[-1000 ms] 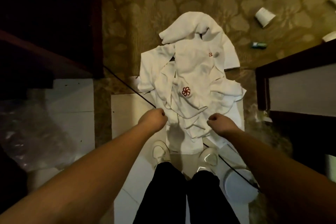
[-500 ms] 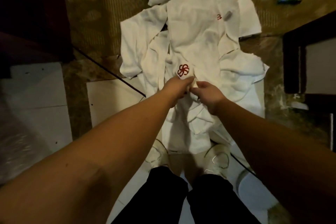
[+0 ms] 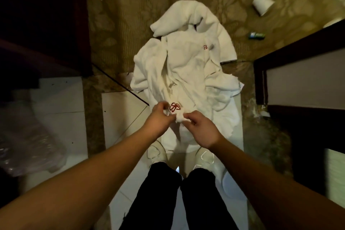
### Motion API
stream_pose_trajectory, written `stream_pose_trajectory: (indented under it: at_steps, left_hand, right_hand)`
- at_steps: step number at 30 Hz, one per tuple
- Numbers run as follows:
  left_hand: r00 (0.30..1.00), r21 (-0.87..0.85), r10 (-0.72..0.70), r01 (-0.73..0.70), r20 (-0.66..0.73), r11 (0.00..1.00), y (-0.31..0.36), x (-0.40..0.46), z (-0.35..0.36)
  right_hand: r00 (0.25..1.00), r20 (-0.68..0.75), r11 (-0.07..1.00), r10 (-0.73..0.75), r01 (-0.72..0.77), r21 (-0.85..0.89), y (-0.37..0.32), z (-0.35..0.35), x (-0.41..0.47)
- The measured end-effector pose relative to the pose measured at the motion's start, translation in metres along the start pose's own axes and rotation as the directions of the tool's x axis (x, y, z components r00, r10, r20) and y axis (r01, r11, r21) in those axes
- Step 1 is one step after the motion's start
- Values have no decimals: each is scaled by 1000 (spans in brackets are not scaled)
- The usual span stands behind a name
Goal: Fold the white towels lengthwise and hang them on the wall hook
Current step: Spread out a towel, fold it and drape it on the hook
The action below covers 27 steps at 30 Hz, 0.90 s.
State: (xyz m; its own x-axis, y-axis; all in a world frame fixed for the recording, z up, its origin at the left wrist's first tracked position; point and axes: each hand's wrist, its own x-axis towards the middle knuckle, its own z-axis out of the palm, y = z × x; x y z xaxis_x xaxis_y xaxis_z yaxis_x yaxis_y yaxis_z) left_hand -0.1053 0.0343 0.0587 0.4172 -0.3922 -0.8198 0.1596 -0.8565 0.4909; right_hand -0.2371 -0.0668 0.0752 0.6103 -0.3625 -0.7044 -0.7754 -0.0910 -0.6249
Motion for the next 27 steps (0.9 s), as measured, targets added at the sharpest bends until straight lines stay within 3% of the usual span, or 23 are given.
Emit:
stream_pose_trajectory:
  at_steps: [1, 3, 6, 13, 17, 24, 27]
  left_hand:
    - [995, 76, 99, -98, -3, 992, 8, -11, -8]
    - [957, 208, 263, -284, 122, 936, 32, -38, -26]
    - [911, 267, 301, -376, 283, 887, 72, -81, -51]
    - [906, 151, 399, -418, 142, 896, 182, -212, -105]
    - [894, 19, 429, -434, 127, 901, 225, -306, -131]
    - [883, -287, 467, -439, 35, 851, 234, -469, -168]
    - [870, -260, 486, -490, -82, 832, 221, -539, -182]
  right_hand:
    - [999, 3, 998, -47, 47, -39, -12, -10, -11]
    - [989, 11, 984, -145, 146, -103, -42, -36, -35]
    - [957, 28, 940, -288, 288, -182, -89, -77, -68]
    - [871, -56, 843, -487, 453, -289, -201, -157, -163]
    - [790, 47, 720, -612, 581, -380, -267, -190, -231]
    - [648, 150, 516, -747, 707, -484, -365, -210, -356]
    - [566, 144, 442, -811, 756, -483, -393, -205, -414]
